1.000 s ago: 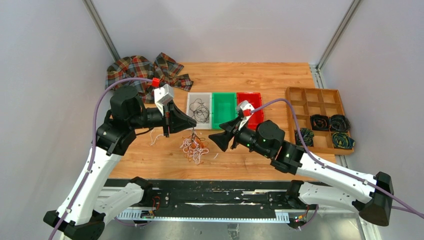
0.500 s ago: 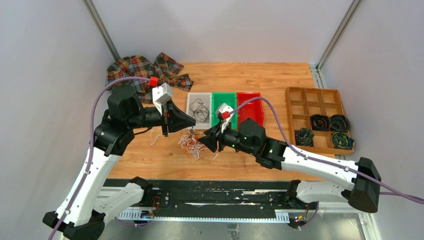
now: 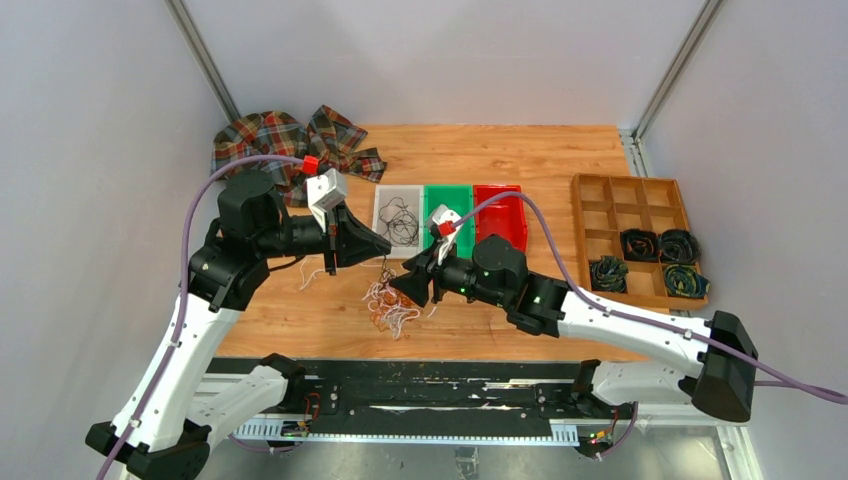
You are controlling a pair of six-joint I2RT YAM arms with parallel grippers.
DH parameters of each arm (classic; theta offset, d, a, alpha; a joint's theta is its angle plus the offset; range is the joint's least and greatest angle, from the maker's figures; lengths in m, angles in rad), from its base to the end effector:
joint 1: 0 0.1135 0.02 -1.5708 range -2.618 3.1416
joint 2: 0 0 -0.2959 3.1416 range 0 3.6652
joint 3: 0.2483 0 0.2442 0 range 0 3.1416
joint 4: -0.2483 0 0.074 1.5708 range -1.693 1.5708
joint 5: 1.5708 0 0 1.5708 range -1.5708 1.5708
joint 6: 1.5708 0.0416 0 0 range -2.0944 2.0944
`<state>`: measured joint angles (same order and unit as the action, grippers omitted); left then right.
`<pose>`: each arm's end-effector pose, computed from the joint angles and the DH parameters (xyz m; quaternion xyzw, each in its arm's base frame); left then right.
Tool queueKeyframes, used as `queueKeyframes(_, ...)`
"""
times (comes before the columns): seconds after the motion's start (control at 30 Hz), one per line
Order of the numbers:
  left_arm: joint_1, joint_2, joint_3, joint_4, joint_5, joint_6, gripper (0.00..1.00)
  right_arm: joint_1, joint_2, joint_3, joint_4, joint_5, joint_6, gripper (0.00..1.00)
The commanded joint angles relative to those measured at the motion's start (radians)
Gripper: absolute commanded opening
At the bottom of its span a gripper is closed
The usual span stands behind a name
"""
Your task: Untangle the cables
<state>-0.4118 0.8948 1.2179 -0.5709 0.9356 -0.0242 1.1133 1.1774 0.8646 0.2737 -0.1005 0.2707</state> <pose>0.1112 -0.0851 0.4522 0.4075 0.6378 -0.4660 0.4584 0.1136 0.2401 0.3665 -0.3262 0.6427 0.4696 0.5099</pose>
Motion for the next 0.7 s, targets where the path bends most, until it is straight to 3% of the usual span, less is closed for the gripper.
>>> queueKeyframes(0.0, 0.000, -0.010, 0.030, 0.006, 0.013, 0.014, 0.01, 0.017, -0.070, -0.010, -0.019, 0.023, 0.010, 0.49)
queueKeyframes(0.07, -0.001, -0.010, 0.030, 0.007, 0.015, 0.012, 0.01, 0.017, -0.090, -0.022, -0.012, 0.022, 0.015, 0.45)
queueKeyframes(0.23, 0.000, -0.006, 0.039, 0.011, 0.019, 0.002, 0.01, 0.017, -0.059, 0.010, -0.003, -0.010, 0.026, 0.21)
queueKeyframes(0.3, -0.001, -0.004, 0.044, 0.011, 0.021, 0.000, 0.01, 0.017, -0.029, 0.033, -0.003, -0.035, 0.031, 0.22)
queueKeyframes(0.43, -0.001, -0.006, 0.056, 0.013, 0.015, 0.003, 0.01, 0.029, 0.014, 0.051, 0.009, -0.063, 0.040, 0.41)
queueKeyframes(0.5, 0.000, -0.007, 0.057, 0.013, 0.014, 0.007, 0.01, 0.037, 0.024, 0.051, 0.021, -0.063, 0.040, 0.44)
queueKeyframes(0.57, -0.001, -0.008, 0.058, 0.013, 0.015, 0.005, 0.01, 0.042, 0.034, 0.053, 0.027, -0.053, 0.040, 0.43)
queueKeyframes(0.67, 0.001, -0.012, 0.053, 0.013, 0.018, 0.003, 0.01, 0.043, 0.043, 0.056, 0.044, -0.017, 0.047, 0.28)
